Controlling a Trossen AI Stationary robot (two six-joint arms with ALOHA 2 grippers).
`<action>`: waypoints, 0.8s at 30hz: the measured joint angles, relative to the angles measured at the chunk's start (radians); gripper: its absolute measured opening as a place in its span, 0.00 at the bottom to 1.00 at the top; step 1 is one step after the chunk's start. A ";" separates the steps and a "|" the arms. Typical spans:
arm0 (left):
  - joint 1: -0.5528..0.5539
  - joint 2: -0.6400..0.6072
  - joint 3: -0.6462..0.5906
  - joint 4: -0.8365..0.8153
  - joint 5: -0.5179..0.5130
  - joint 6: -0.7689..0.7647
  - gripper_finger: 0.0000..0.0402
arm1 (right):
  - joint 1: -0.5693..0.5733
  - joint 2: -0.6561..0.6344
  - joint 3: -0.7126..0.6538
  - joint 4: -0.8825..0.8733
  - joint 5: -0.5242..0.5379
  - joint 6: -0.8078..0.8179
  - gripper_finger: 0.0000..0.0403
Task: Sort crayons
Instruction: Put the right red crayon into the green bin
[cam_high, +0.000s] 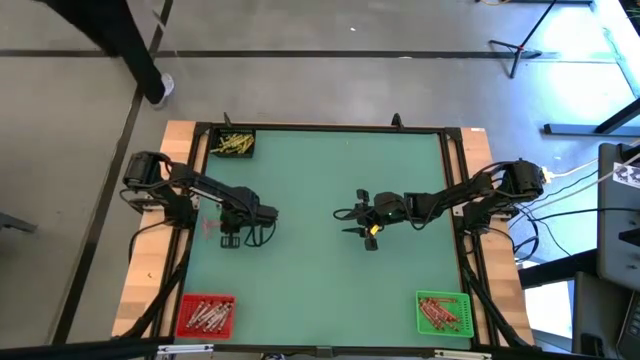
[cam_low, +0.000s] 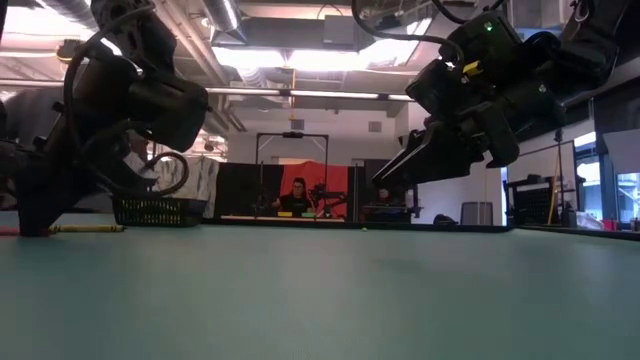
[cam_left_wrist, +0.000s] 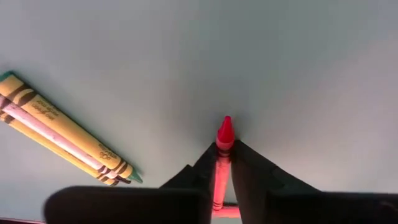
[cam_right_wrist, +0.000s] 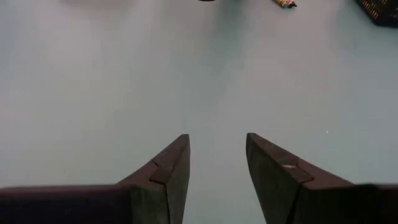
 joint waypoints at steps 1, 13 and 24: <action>0.000 0.000 0.005 -0.001 -0.001 0.007 0.08 | 0.000 0.000 0.000 0.000 0.000 0.000 0.38; -0.050 0.001 0.164 -0.006 -0.128 -0.022 0.01 | 0.000 0.000 0.000 -0.016 0.000 0.000 0.38; -0.240 -0.065 0.258 0.353 -0.335 -0.051 0.01 | 0.000 0.000 0.013 0.048 0.006 0.080 0.38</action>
